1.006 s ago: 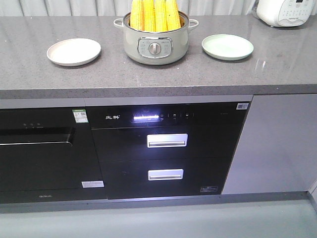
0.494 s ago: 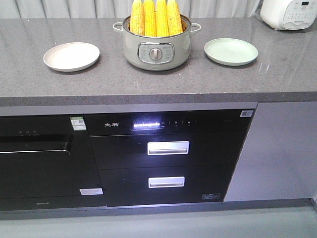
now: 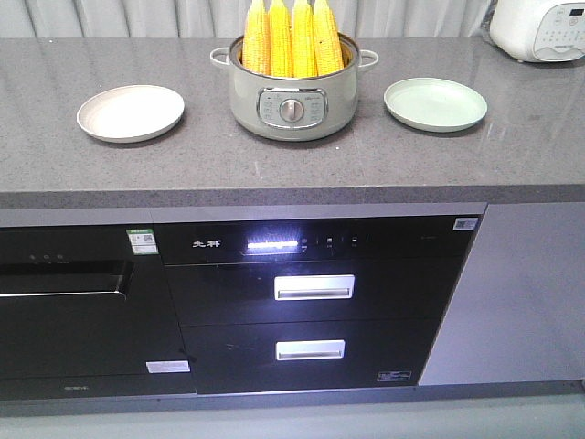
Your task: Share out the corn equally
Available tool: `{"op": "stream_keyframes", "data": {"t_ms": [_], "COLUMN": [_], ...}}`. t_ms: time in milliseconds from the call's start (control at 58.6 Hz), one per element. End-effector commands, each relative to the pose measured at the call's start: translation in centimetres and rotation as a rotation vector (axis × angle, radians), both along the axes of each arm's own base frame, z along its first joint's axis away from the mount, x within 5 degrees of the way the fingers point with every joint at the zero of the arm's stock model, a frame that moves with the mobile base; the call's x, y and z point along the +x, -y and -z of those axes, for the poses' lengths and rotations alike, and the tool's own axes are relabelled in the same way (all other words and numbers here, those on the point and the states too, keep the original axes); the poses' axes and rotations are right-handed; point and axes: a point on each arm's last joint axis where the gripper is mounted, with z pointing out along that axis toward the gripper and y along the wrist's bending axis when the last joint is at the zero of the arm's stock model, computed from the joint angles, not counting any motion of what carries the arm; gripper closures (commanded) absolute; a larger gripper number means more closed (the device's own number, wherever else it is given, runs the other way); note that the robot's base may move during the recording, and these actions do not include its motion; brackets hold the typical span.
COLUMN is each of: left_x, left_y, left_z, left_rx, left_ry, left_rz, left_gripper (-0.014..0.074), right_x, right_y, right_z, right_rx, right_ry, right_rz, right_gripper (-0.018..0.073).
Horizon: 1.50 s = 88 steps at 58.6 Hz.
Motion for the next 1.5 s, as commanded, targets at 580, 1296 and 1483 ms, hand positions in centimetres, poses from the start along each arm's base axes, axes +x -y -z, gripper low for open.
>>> {"op": "stream_keyframes", "data": {"t_ms": [580,1296,1483], "left_x": [-0.04,-0.04,-0.04], "left_y": [-0.01,-0.01,-0.01], "left_z": [-0.39,-0.39,-0.39], "left_rx": [0.000,0.000,0.000], "left_ry": [0.081,0.081,0.081], "left_rz": [-0.002,-0.002,-0.002], "left_gripper": [0.0603,0.0603,0.0603], "right_x": [-0.03,-0.03,-0.03], "right_y": [0.02,0.02,0.02], "right_z": [-0.33,-0.33,-0.33], "right_rx": [-0.006,-0.006,-0.006], "right_ry": [0.070,0.070,0.070], "right_rz": [0.005,0.005,0.005], "right_gripper": [0.0565,0.0565,0.0565]}}
